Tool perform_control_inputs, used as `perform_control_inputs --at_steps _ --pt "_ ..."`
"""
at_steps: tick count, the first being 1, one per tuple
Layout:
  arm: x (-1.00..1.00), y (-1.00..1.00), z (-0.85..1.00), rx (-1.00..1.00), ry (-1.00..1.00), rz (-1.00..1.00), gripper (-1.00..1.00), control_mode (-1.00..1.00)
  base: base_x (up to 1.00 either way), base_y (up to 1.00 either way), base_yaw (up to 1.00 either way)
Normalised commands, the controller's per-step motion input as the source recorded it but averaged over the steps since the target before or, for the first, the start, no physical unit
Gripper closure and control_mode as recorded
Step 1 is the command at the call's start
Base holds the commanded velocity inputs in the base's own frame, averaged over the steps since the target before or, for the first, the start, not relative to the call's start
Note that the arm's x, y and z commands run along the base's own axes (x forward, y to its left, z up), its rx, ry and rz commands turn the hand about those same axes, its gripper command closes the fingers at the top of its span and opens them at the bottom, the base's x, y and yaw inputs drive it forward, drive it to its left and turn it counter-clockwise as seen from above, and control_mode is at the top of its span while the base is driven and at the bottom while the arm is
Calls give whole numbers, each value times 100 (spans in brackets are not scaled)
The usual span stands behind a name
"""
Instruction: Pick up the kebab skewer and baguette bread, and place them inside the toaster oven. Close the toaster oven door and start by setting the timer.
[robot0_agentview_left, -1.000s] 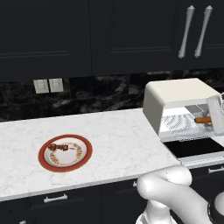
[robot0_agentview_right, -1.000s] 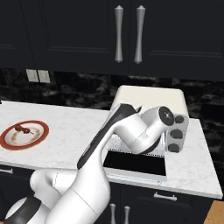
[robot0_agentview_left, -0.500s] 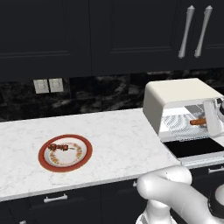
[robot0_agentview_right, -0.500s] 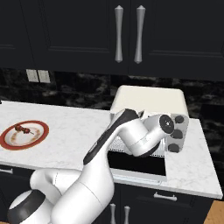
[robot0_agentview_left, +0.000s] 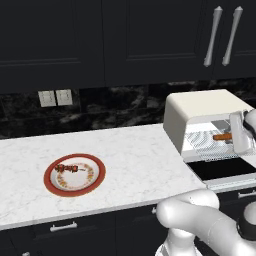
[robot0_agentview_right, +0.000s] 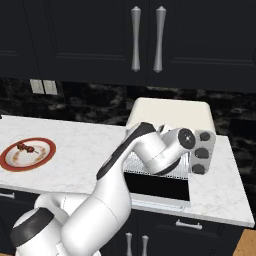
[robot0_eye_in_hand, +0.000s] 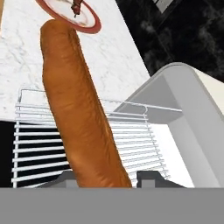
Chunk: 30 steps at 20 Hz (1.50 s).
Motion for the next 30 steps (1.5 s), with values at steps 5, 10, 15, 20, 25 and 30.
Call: perform_control_inputs --at_steps 5,10,15,20,25,30 --pt "2 0 -14 -6 -3 -8 100 -100 0 0 0" --pt "5 0 -13 -1 -3 -5 100 -100 0 0 0" --pt "7 0 -2 0 -1 -1 100 -100 0 0 0" --pt "3 0 -2 -1 -3 0 100 -100 0 0 0" --pt "9 0 0 -4 -4 0 100 -100 0 0 0" --pt "4 0 -2 -5 0 0 -100 -100 0 0 0"
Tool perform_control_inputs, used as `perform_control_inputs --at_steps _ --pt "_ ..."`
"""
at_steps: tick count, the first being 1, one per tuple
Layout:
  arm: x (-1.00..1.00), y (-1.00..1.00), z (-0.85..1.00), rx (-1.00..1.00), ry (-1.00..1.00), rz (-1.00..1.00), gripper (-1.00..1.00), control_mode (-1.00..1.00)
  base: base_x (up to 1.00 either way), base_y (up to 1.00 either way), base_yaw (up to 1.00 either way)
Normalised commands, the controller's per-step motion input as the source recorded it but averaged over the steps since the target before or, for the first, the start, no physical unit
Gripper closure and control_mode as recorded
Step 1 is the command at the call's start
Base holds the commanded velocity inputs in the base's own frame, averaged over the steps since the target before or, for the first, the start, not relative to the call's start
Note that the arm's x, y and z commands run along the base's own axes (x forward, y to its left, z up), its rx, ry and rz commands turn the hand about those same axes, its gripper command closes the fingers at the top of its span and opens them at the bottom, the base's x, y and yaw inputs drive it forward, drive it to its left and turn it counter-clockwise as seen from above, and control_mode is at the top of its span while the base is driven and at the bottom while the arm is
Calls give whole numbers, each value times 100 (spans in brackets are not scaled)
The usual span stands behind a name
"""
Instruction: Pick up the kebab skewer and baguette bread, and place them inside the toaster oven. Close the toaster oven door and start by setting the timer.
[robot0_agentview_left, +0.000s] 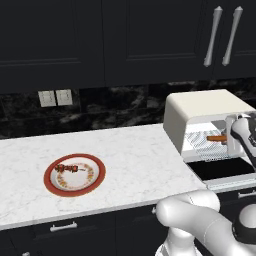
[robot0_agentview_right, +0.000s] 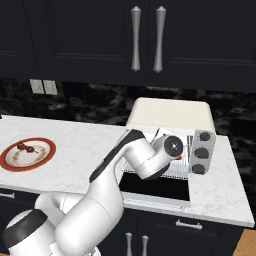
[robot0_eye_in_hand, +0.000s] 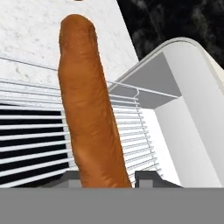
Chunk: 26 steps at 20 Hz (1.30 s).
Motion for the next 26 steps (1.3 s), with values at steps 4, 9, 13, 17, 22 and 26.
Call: perform_control_inputs --at_steps 4,9,13,17,22,26 --pt "0 0 -14 -3 0 0 -100 -100 0 0 0" --pt "5 0 -27 -2 -1 0 -100 -100 0 0 0" --pt "3 1 -5 -2 -3 0 -100 -100 0 0 0" --pt "-8 1 30 0 0 0 -100 -100 0 0 0" --pt "-55 18 57 0 2 0 -100 -100 0 0 0" --pt "-100 63 34 0 8 0 -100 -100 0 0 0"
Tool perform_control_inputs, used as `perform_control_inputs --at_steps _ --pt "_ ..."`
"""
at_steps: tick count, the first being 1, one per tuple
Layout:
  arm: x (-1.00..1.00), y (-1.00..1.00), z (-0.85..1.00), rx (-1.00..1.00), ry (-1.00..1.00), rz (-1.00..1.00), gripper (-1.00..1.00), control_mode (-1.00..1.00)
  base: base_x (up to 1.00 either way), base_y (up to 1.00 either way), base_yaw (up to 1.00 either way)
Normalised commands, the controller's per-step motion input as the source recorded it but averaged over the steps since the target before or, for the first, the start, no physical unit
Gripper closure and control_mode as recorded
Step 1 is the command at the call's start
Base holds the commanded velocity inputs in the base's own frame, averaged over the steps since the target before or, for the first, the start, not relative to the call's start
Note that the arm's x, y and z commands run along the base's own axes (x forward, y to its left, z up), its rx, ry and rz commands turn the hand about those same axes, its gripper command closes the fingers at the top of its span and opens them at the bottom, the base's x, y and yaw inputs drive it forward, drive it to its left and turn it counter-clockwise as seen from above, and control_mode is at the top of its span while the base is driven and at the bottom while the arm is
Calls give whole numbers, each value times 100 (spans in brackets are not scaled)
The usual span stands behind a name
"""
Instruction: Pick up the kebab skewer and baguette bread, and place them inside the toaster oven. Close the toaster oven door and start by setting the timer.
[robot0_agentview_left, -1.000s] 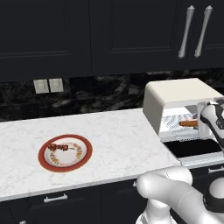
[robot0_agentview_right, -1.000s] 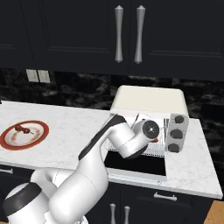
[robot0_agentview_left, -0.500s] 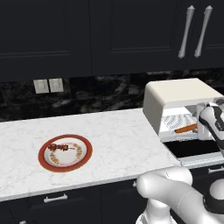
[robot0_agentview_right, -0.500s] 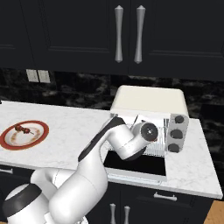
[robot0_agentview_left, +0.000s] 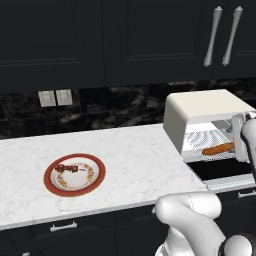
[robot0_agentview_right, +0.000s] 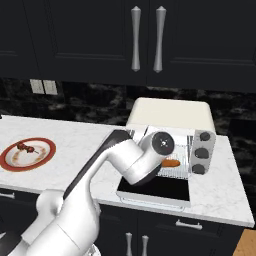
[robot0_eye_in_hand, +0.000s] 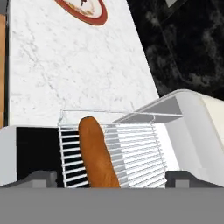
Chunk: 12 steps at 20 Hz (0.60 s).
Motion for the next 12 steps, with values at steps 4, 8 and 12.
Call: perform_control_inputs --at_steps 4,8,12 --pt "-92 100 25 -1 7 4 -100 -100 0 0 0" --pt "-69 100 26 -4 8 7 -100 -100 0 0 0" --pt "-8 100 39 -6 9 1 -100 -100 0 0 0"
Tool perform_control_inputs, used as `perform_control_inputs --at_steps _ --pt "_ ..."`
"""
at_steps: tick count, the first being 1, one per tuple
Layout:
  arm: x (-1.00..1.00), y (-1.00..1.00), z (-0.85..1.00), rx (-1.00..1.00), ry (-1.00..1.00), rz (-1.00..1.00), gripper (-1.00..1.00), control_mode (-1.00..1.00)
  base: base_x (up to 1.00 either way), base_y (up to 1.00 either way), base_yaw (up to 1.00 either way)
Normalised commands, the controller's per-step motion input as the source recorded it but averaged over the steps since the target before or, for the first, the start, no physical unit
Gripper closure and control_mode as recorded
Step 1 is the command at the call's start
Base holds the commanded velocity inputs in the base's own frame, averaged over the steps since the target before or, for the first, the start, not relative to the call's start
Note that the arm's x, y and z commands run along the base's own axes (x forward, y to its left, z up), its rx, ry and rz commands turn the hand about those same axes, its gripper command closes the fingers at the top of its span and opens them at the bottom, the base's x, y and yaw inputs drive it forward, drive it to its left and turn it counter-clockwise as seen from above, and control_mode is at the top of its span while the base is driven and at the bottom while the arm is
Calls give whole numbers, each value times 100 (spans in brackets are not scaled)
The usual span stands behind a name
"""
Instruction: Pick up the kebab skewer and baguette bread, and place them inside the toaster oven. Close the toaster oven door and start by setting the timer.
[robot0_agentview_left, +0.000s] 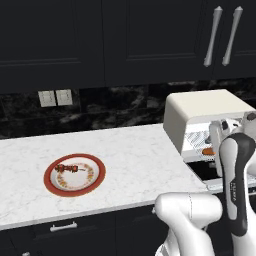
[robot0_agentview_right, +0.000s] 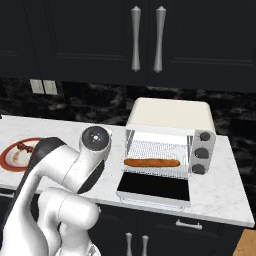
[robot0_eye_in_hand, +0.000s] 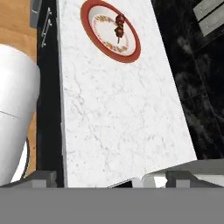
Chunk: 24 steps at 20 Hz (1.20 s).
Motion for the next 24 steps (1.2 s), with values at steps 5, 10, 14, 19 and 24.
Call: perform_control_inputs --at_steps 5,10,14,19,24 --pt "20 100 29 -9 17 0 -100 -100 0 0 0" --pt "52 100 0 -11 12 0 -100 -100 0 0 0" --pt "53 100 0 -1 12 0 -100 -100 0 0 0" --pt "37 100 0 0 12 -1 -100 -100 0 0 0" --pt "27 100 -1 0 8 -5 -100 -100 0 0 0"
